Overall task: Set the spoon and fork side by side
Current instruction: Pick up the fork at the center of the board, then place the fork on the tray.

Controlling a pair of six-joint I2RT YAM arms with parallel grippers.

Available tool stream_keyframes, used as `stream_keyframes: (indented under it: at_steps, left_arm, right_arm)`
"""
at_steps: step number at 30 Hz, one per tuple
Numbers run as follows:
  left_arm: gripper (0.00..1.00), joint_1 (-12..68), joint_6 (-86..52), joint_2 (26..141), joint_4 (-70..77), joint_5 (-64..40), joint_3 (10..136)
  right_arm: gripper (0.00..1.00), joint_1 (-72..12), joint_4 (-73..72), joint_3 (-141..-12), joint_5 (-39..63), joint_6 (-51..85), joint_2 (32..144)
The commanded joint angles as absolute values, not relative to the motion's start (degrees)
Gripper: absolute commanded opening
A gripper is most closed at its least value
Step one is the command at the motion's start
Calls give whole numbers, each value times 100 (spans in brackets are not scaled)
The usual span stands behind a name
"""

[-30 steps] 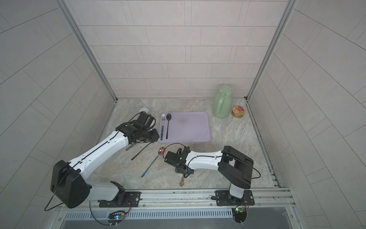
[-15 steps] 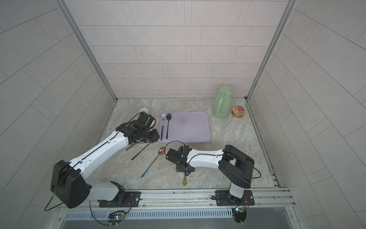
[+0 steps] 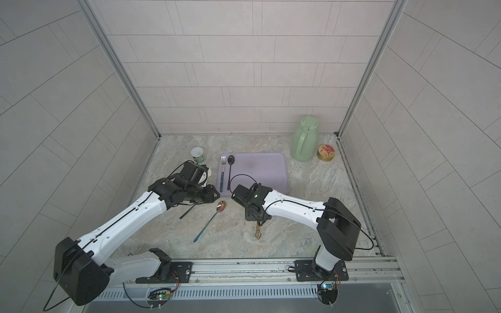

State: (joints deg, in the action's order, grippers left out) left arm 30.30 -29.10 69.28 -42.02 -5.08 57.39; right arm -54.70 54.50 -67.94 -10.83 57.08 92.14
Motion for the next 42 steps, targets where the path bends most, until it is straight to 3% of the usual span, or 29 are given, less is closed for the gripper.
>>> stream_keyframes:
  at_steps: [1, 10, 19, 42]
  left_arm:
    - [35, 3049, -2916, 6734, -4626, -493, 5797]
    - [38, 3047, -2799, 5692, -5090, 230, 6035]
    - [40, 3038, -2441, 5476, -5590, 921, 6175]
    - [43, 3021, -2433, 5235, -5484, 940, 5668]
  right_arm:
    - [0, -5140, 5836, -7191, -1324, 5161, 9186]
    - [0, -4316, 6284, -9015, -1275, 4323, 10226]
    - [0, -3857, 6473, -10739, -996, 3859, 11614]
    - [0, -3727, 6560, -13169, -405, 3963, 14004]
